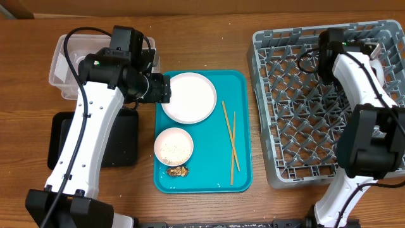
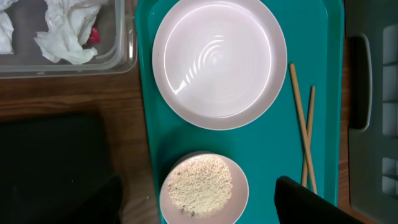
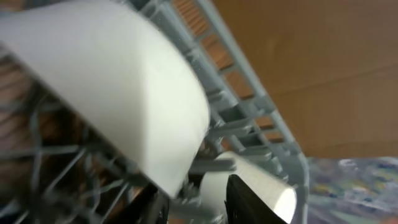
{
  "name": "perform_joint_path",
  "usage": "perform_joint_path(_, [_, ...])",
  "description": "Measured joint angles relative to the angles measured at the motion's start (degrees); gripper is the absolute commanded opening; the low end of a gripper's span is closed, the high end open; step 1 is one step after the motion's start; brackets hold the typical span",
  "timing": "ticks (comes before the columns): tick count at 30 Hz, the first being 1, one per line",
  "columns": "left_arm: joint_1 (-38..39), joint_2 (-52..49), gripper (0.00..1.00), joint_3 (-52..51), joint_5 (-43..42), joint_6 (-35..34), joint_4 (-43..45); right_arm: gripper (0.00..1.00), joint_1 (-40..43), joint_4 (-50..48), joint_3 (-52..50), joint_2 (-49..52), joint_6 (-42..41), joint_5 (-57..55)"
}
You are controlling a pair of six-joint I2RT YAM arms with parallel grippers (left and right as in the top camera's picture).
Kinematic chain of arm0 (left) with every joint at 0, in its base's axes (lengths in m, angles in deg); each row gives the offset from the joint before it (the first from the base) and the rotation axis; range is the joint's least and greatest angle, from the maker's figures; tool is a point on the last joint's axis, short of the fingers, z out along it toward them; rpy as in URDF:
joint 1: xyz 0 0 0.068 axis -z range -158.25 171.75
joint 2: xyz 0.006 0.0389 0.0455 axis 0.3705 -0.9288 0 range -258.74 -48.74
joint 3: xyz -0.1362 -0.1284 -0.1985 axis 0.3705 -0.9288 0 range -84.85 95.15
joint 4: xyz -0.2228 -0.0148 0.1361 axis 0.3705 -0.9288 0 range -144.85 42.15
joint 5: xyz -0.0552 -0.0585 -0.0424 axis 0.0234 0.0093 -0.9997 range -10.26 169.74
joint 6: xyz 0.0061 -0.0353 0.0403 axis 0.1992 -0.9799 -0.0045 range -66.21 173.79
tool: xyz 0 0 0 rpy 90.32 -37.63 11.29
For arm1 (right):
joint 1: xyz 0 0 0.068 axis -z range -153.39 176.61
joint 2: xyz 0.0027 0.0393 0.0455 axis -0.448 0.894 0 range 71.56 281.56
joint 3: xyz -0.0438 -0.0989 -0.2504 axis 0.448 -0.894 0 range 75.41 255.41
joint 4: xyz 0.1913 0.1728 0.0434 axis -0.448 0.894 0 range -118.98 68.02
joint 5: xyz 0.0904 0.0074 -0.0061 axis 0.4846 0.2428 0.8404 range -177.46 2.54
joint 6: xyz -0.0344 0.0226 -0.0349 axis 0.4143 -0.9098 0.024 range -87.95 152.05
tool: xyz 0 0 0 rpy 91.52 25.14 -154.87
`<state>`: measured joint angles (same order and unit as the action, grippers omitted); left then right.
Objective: Sort waste into correct bins and load items into the dishwasher
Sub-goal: 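Move the right gripper from the rack to the wooden chopsticks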
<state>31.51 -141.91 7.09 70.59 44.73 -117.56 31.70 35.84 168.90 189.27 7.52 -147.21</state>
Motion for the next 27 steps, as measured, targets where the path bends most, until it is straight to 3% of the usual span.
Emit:
perform_joint_path(5, [0.0,0.0,0.82,0.0,0.0,0.0,0.0,0.33,-0.2,2.38,0.0,-0.02,-0.52,5.6])
perform_joint_path(9, [0.0,0.0,0.84,0.0,0.0,0.0,0.0,0.48,-0.2,3.19,-0.04,-2.05,-0.59,10.49])
perform_joint_path(13, [0.0,0.0,0.84,0.0,0.0,0.0,0.0,0.54,-0.2,3.34,0.15,-9.57,2.97,23.3])
perform_joint_path(20, [0.0,0.0,0.86,0.0,0.0,0.0,0.0,0.56,-0.61,5.11,1.77,-20.7,13.81,60.65])
perform_joint_path(27, [0.0,0.0,0.86,0.0,0.0,0.0,0.0,0.59,-8.15,9.75,1.44,-20.68,17.14,75.58])
